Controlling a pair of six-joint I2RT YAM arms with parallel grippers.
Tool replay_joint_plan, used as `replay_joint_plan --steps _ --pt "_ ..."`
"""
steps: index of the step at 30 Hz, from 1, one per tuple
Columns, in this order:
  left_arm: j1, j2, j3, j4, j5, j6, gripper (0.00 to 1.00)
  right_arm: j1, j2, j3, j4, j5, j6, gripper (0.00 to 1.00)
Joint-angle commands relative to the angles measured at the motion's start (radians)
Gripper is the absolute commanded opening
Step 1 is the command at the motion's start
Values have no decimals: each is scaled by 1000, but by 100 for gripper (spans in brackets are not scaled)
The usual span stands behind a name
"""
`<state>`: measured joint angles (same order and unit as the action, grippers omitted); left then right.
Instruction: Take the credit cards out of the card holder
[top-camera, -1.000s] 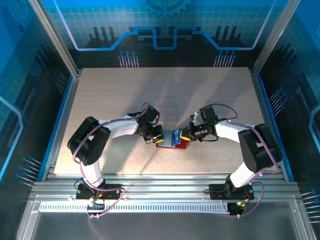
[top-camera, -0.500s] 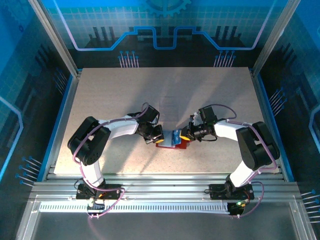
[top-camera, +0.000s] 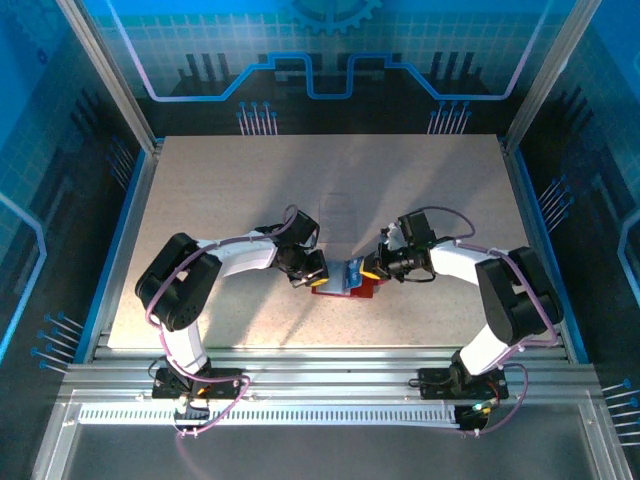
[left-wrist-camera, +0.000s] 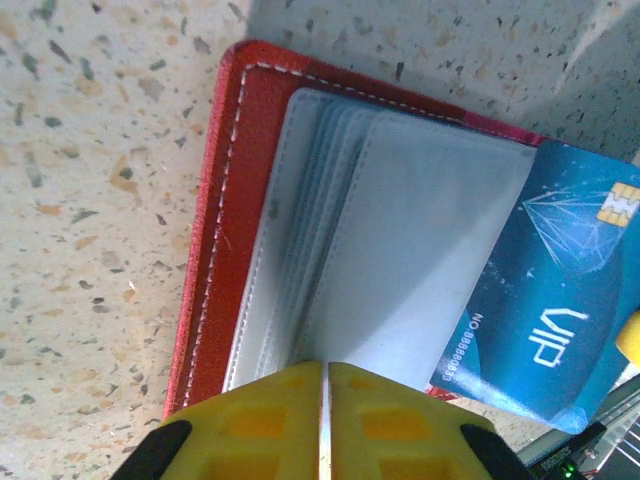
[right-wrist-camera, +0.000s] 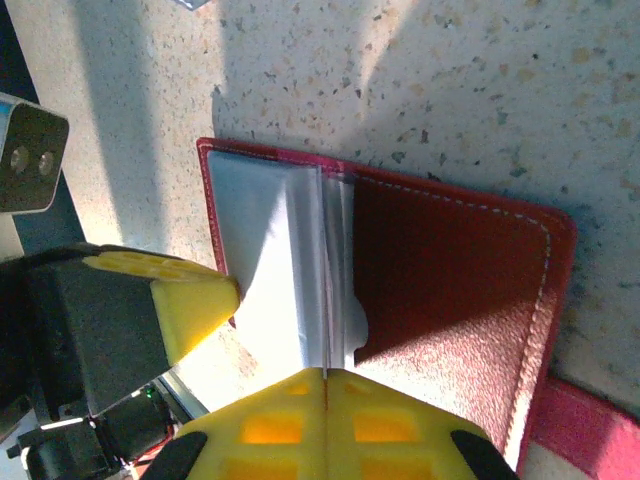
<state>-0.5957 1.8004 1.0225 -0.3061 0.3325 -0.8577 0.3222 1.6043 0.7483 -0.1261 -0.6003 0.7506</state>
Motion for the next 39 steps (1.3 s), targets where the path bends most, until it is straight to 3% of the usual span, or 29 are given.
replay_joint_plan --steps 1,3,7,22,30,39 --pt "-6 -37 34 -8 -20 5 13 6 -42 43 -104 37 -90 4" --pt "-7 -55 37 -11 -30 9 15 2 -53 70 -157 45 -154 1" --pt "-3 -94 33 -16 -55 20 18 3 -75 144 -272 73 -317 4" --pt "91 -215 -97 60 -88 12 21 75 -11 470 -588 231 -1111 0" --pt "158 -264 -157 87 -54 12 20 160 193 768 -805 374 -1360 0" --pt "186 -366 -230 75 -64 6 20 189 372 1059 -960 463 -1511 0"
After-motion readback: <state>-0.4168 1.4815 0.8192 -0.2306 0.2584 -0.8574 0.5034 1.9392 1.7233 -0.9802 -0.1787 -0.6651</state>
